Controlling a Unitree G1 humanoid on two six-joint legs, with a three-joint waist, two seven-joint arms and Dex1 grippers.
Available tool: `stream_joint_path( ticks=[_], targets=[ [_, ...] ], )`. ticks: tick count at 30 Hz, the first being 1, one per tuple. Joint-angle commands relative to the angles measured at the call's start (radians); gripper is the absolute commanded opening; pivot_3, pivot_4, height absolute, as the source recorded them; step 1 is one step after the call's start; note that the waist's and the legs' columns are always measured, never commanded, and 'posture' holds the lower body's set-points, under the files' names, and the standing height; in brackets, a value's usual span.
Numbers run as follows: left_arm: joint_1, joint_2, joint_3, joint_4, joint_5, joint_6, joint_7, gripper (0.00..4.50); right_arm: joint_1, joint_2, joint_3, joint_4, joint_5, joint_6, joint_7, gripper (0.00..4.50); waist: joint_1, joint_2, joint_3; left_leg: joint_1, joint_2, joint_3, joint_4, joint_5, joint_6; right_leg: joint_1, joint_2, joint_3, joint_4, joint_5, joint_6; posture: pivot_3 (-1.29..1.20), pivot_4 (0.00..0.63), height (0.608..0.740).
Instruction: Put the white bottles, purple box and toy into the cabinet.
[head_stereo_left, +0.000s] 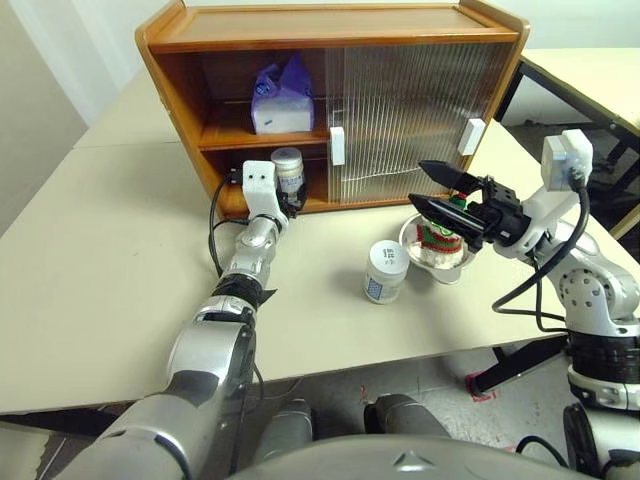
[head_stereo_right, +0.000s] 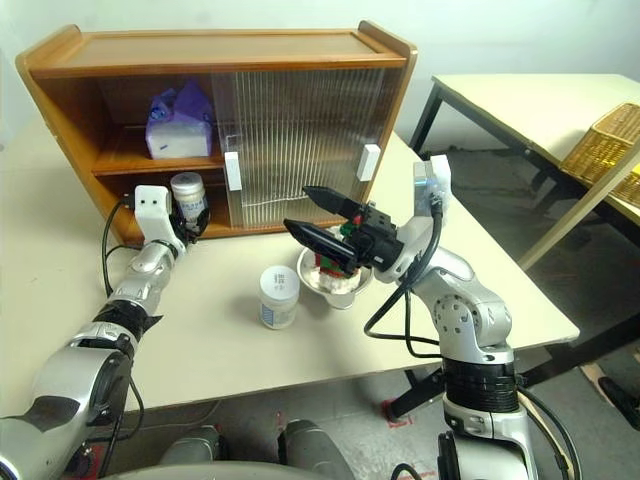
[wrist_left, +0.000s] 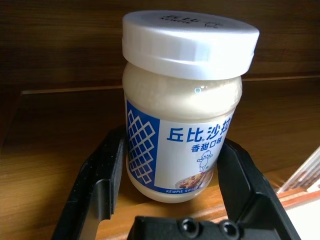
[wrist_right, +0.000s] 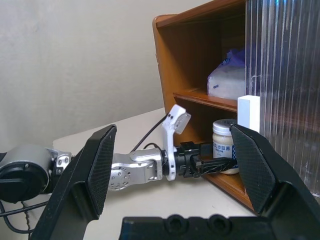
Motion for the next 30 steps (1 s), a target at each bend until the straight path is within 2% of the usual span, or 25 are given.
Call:
stream_joint_path(
  ticks=[1, 9, 13, 22, 30],
  targets=[
    [-0.043, -0.006, 0.001, 0.051, 0.019, -0.017, 0.012, 3.06, 0.003, -0.010, -0.006, -0.019, 0.010, 0.012, -0.004, 4.50, 0.000, 0.000, 0.000, 0.000, 0.000, 0.000, 0.000, 0.000, 0.000, 0.000, 0.000, 0.000, 0.000, 0.000, 0.000, -0.15, 0.047, 0.740],
    [-0.090, -0.009, 0.001, 0.113, 0.034, -0.020, 0.011, 3.06, 0.012, -0.013, -0.009, -0.032, 0.013, 0.015, -0.013, 4.50, -0.002, -0.001, 0.001, 0.000, -0.009, 0.000, 0.000, 0.000, 0.000, 0.000, 0.000, 0.000, 0.000, -0.001, 0.001, -0.16, 0.044, 0.740],
    [-0.097, -0.009, 0.013, 0.115, 0.027, -0.036, -0.012, 4.47, 0.014, -0.011, -0.007, -0.034, 0.013, 0.017, -0.016, 4.50, -0.002, -0.001, 0.004, 0.000, -0.010, 0.000, 0.000, 0.000, 0.000, 0.000, -0.001, 0.000, -0.001, -0.001, 0.002, -0.15, 0.046, 0.740],
    [-0.028, -0.020, 0.058, 0.025, -0.028, -0.132, -0.076, 4.47, 0.004, -0.002, 0.002, -0.023, 0.012, 0.016, -0.013, 4.50, -0.001, -0.001, 0.005, 0.000, -0.011, -0.001, 0.000, 0.000, 0.000, 0.000, -0.001, 0.000, -0.001, -0.001, 0.003, -0.13, 0.047, 0.740],
    [0.156, -0.030, 0.046, -0.259, -0.063, -0.094, -0.095, 4.47, -0.004, 0.004, 0.007, -0.014, 0.010, 0.015, -0.002, 4.50, -0.001, 0.000, 0.006, 0.000, -0.013, 0.000, -0.001, 0.000, 0.000, 0.000, -0.001, -0.002, -0.001, -0.001, 0.004, -0.12, 0.049, 0.740]
  ],
)
